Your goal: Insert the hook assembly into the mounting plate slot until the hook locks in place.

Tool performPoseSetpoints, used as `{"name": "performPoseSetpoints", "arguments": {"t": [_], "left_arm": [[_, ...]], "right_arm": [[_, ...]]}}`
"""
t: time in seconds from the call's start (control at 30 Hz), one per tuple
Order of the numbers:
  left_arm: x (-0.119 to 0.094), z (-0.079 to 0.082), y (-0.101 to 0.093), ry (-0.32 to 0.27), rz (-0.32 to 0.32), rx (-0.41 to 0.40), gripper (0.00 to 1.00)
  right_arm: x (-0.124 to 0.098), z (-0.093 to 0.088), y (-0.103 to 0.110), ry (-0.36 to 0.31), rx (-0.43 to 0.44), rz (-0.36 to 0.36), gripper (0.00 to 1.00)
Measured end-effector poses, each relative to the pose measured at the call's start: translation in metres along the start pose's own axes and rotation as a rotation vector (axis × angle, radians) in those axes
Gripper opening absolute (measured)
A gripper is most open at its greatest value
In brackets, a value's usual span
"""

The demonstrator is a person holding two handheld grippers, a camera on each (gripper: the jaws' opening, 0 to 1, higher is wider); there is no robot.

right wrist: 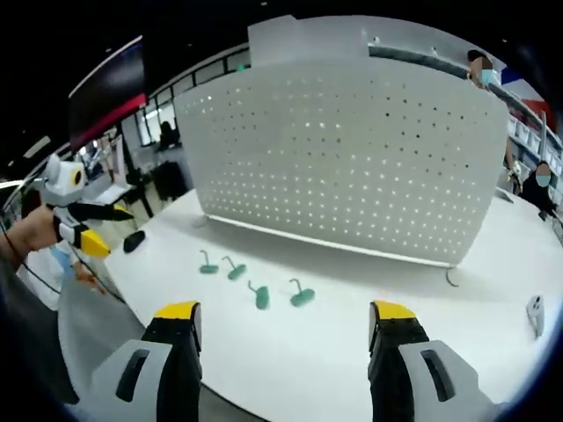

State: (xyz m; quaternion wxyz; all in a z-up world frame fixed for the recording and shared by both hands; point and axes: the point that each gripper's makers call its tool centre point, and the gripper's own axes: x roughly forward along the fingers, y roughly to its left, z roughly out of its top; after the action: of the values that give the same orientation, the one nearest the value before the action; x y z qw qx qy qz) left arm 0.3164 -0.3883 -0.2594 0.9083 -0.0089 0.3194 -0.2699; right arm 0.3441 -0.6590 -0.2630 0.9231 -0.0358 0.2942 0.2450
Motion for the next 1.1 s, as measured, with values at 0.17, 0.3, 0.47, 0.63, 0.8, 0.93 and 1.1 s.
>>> {"name": "performPoseSetpoints", "arguments": {"t": [0.17,0.3,0.47,0.63,0.8,0.93,1.1], "left_arm": [[0.0,-0.003,0.001,0.006,0.001,-0.005,0.99],[0.001,-0.005,0.001,0.012,-0.001,-0.005,0.99],[0.002,-0.005,0.003,0.017,-0.003,-0.005,0.99],[0.004,-0.004,0.011,0.025,0.008,-0.009,0.98],[0.005,-0.004,0.012,0.028,0.014,-0.015,0.98],[0.008,-0.008,0.013,0.041,0.017,-0.012,0.98],[0.009,-0.012,0.013,0.05,0.016,-0.02,0.98]], "right_arm": [[0.007,-0.002,0.002,0.022,-0.021,0.002,0.77],[0.017,-0.005,0.003,0.036,-0.049,0.01,0.74],[0.031,-0.007,0.009,0.034,-0.042,0.037,0.65],[0.05,-0.008,0.022,0.041,-0.071,0.084,0.55],[0.065,-0.006,0.04,0.041,-0.106,0.134,0.45],[0.083,-0.012,0.047,0.067,-0.121,0.166,0.39],[0.101,-0.019,0.057,0.108,-0.168,0.197,0.37]]}}
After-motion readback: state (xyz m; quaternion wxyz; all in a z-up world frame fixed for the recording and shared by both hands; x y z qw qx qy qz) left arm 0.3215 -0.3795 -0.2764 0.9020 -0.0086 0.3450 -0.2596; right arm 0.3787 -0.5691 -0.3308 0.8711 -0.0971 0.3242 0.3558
